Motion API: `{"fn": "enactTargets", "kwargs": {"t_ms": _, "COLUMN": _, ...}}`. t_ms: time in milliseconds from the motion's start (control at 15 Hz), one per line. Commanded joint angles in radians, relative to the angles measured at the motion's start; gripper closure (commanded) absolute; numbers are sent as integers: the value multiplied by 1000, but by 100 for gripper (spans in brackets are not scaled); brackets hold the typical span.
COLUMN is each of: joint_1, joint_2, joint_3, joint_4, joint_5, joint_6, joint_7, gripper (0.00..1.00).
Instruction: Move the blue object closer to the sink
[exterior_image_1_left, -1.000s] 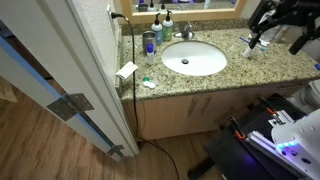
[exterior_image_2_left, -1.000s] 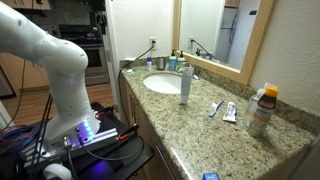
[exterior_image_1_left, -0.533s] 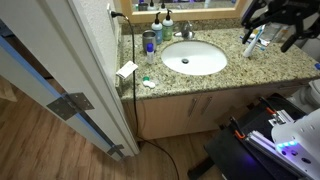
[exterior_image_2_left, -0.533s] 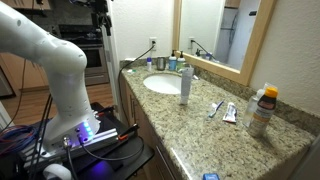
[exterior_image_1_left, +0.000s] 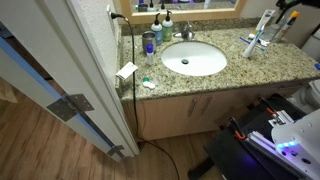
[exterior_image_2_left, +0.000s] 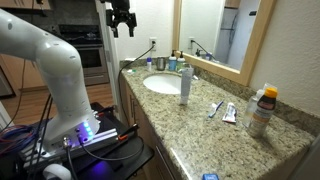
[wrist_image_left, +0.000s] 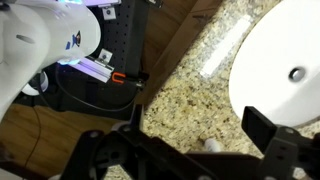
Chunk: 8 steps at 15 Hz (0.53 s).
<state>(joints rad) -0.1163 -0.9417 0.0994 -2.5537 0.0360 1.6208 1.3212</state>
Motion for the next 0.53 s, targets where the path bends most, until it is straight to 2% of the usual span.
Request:
{"fn": "enactTargets", "kwargs": {"t_ms": 0, "joint_1": -42, "joint_2": -18, "joint_3": -12, "joint_4": 3, "joint_5": 10, "joint_6": -11, "joint_7": -33, "gripper": 0}}
{"fn": "enactTargets", "kwargs": {"t_ms": 133, "joint_1": -37, "joint_2": -23, "joint_3": -2, "joint_4": 3, "joint_5": 12, "joint_6": -10, "joint_7": -33, "gripper": 0}}
{"fn": "enactTargets", "kwargs": {"t_ms": 267, "joint_1": -55, "joint_2": 15, "joint_3": 49, "joint_4": -12, "joint_5": -6, "joint_6": 31, "joint_7": 18, "gripper": 0}}
{"fn": "enactTargets", "kwargs": {"t_ms": 333, "joint_1": -81, "joint_2": 49, "joint_3": 34, "joint_4": -19, "joint_5": -13, "joint_6": 52, "joint_7": 44, "gripper": 0}}
{"fn": "enactTargets", "kwargs": {"t_ms": 467, "joint_1": -153, "joint_2": 73, "joint_3": -41, "joint_4": -62, "joint_5": -76, "joint_6": 129, "joint_7": 65, "gripper": 0}}
